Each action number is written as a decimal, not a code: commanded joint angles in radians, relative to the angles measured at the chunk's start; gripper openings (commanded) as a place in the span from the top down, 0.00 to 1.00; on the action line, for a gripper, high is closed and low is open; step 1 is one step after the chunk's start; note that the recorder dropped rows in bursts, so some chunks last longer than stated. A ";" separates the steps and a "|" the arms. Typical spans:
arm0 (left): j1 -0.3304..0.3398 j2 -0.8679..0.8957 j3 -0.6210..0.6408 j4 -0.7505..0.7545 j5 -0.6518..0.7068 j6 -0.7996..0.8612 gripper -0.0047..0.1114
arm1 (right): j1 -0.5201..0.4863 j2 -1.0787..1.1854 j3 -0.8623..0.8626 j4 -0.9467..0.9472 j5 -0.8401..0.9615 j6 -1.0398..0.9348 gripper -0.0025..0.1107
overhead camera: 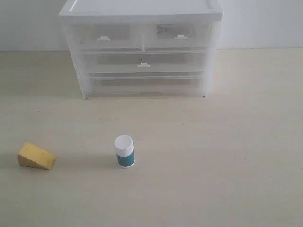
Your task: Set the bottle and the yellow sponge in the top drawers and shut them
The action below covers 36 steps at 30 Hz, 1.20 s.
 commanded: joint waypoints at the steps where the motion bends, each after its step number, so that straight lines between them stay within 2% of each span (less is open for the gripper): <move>1: 0.006 -0.004 0.004 -0.007 0.004 -0.005 0.93 | -0.004 -0.005 0.000 -0.001 -0.007 -0.002 0.96; 6: 0.006 -0.004 0.004 -0.007 -0.016 -0.005 0.93 | -0.004 -0.005 0.000 -0.001 -0.020 -0.002 0.96; 8: 0.006 -0.004 0.004 -0.009 -0.072 -0.008 0.93 | -0.004 -0.005 0.000 -0.001 -0.100 -0.002 0.96; 12: 0.006 -0.004 0.004 -0.107 -0.337 -0.272 0.93 | -0.004 -0.005 0.000 -0.001 -0.447 -0.002 0.96; 15: 0.006 -0.004 0.004 -0.108 -0.573 -0.410 0.93 | -0.004 -0.005 0.000 -0.001 -0.639 -0.002 0.96; 19: 0.006 -0.004 0.003 -0.047 -0.912 -0.405 0.93 | -0.004 -0.005 0.000 -0.001 -0.882 0.156 0.96; 21: 0.006 0.016 -0.059 -0.036 -0.890 -0.306 0.93 | -0.004 -0.005 0.000 -0.017 -0.857 0.245 0.96; 24: 0.006 0.180 -0.162 0.001 -0.693 -0.285 0.93 | -0.004 0.021 -0.090 -0.134 -0.538 0.246 0.96; 27: 0.006 0.412 -0.225 0.223 -0.652 -0.453 0.93 | -0.004 0.158 -0.169 -0.264 -0.370 0.385 0.96; 32: 0.006 0.826 -0.308 0.667 -0.792 -0.857 0.93 | -0.004 0.517 -0.220 -0.715 -0.401 0.748 0.96; 34: 0.006 1.019 -0.337 0.759 -0.918 -0.938 0.93 | -0.004 0.660 -0.220 -0.897 -0.514 0.865 0.96; 36: 0.006 1.166 -0.361 0.803 -1.053 -0.966 0.93 | -0.004 0.779 -0.220 -0.996 -0.635 0.916 0.96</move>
